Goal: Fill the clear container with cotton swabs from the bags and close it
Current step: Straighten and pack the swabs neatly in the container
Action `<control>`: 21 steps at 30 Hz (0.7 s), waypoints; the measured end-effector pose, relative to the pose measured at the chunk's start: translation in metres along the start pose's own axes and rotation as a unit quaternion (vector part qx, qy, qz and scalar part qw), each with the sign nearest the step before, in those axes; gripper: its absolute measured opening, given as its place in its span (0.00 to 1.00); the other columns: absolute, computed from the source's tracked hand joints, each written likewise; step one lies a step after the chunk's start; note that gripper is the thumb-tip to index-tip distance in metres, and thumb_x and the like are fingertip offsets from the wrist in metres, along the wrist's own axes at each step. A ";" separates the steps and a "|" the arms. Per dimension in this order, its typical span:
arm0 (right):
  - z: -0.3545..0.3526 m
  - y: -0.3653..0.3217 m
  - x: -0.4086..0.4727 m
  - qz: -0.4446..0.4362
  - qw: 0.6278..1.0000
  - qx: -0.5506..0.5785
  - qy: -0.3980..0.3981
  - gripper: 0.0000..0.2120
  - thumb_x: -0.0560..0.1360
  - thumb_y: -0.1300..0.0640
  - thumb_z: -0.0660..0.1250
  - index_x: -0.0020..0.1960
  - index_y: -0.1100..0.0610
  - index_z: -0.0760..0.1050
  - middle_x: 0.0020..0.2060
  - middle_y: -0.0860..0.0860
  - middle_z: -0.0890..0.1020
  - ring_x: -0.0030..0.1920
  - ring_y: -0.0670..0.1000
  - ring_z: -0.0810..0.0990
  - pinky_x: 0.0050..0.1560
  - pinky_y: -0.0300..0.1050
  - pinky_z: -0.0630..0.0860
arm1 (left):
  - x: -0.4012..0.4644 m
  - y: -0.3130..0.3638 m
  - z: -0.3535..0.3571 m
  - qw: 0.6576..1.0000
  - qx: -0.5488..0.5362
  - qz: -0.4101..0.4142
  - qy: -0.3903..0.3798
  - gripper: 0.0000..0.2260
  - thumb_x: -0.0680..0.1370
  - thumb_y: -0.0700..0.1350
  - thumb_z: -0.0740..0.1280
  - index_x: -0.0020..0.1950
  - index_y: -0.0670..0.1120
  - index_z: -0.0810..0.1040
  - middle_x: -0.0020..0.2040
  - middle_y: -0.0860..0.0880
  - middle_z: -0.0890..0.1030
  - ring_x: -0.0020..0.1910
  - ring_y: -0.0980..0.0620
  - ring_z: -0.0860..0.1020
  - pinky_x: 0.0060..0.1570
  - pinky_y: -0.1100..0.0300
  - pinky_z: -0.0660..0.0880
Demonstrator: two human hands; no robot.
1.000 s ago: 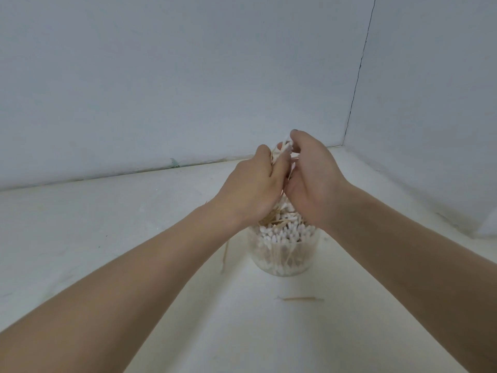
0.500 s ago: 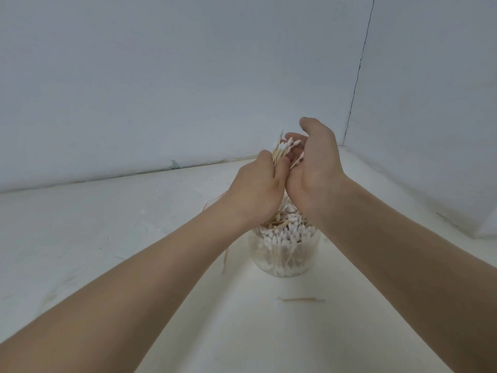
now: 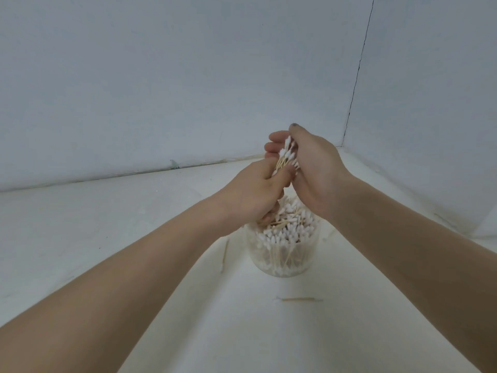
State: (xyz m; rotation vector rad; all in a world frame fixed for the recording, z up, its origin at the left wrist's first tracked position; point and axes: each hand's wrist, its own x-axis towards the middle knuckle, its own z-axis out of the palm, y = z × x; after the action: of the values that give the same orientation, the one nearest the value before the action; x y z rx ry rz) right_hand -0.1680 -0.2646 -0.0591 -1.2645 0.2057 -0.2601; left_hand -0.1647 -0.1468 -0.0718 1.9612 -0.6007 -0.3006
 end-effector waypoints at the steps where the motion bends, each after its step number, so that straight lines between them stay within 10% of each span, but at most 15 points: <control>1: 0.001 0.000 -0.002 0.002 1.000 -0.002 -0.009 0.16 0.84 0.55 0.56 0.50 0.62 0.79 0.45 0.56 0.85 0.45 0.52 0.84 0.43 0.45 0.80 | -0.001 0.001 0.001 1.000 -0.017 -0.007 -0.011 0.13 0.86 0.50 0.59 0.46 0.45 0.70 0.30 0.54 0.67 0.23 0.56 0.66 0.24 0.62 0.65; 5: 0.001 0.001 -0.005 -0.006 0.997 -0.066 -0.028 0.16 0.80 0.58 0.59 0.38 0.59 0.81 0.48 0.58 0.87 0.52 0.59 0.86 0.47 0.54 0.79 | -0.004 0.006 0.003 0.997 -0.058 -0.012 -0.039 0.12 0.86 0.48 0.61 0.44 0.45 0.67 0.31 0.53 0.66 0.24 0.56 0.63 0.22 0.64 0.62; 9: -0.002 -0.007 -0.005 0.005 0.998 -0.016 -0.053 0.07 0.79 0.63 0.57 0.50 0.64 0.74 0.48 0.60 0.87 0.51 0.57 0.87 0.58 0.61 0.79 | -0.004 0.006 -0.001 0.996 -0.072 -0.019 -0.039 0.12 0.86 0.49 0.61 0.45 0.45 0.70 0.33 0.51 0.68 0.24 0.57 0.64 0.22 0.66 0.63; 21: -0.005 -0.009 -0.003 0.000 0.998 -0.002 -0.068 0.09 0.78 0.62 0.59 0.51 0.62 0.78 0.48 0.60 0.85 0.41 0.52 0.83 0.40 0.43 0.73 | 0.000 0.014 -0.011 0.984 -0.150 -0.088 -0.039 0.20 0.85 0.61 0.55 0.50 0.46 0.74 0.33 0.54 0.64 0.27 0.56 0.59 0.21 0.67 0.57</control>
State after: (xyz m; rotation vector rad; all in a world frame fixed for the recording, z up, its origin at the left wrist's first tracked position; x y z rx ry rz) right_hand -0.1730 -0.2711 -0.0524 -1.2815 0.0905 -0.1732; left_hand -0.1635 -0.1439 -0.0541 1.7186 -0.4046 -0.5479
